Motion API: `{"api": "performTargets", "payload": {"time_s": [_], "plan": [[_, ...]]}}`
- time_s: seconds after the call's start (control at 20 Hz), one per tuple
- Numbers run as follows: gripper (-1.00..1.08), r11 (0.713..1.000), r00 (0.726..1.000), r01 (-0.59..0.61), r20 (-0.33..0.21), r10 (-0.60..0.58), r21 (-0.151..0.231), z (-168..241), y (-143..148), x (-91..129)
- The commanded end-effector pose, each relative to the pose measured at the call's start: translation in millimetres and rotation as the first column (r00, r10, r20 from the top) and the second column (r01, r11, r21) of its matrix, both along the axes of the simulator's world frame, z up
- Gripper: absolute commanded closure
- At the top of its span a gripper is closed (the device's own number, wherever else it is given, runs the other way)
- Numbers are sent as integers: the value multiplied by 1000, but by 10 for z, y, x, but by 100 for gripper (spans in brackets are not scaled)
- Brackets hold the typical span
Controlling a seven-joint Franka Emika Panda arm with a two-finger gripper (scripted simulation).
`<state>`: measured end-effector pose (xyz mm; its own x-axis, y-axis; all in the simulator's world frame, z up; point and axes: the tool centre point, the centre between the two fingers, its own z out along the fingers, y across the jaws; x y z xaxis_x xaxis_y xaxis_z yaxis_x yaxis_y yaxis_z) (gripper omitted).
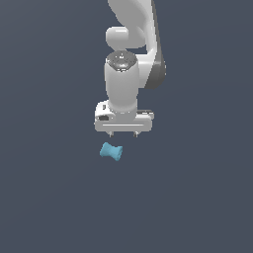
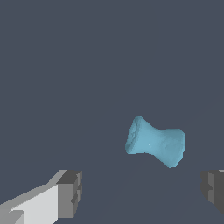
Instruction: Pick up the object and move it to a goal position.
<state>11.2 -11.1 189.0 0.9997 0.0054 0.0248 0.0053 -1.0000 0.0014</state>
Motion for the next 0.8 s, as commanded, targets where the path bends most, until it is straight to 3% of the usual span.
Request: {"api": "performTargets", "payload": {"time_s": [0.0,0.45,0.75], "plan": [[-92,1000,1000,0,0,0,0,0,0,0],[-92,999,999,-39,32,38,19,223,241,73],[-92,999,999,-45,32,44,19,217,237,73]]}}
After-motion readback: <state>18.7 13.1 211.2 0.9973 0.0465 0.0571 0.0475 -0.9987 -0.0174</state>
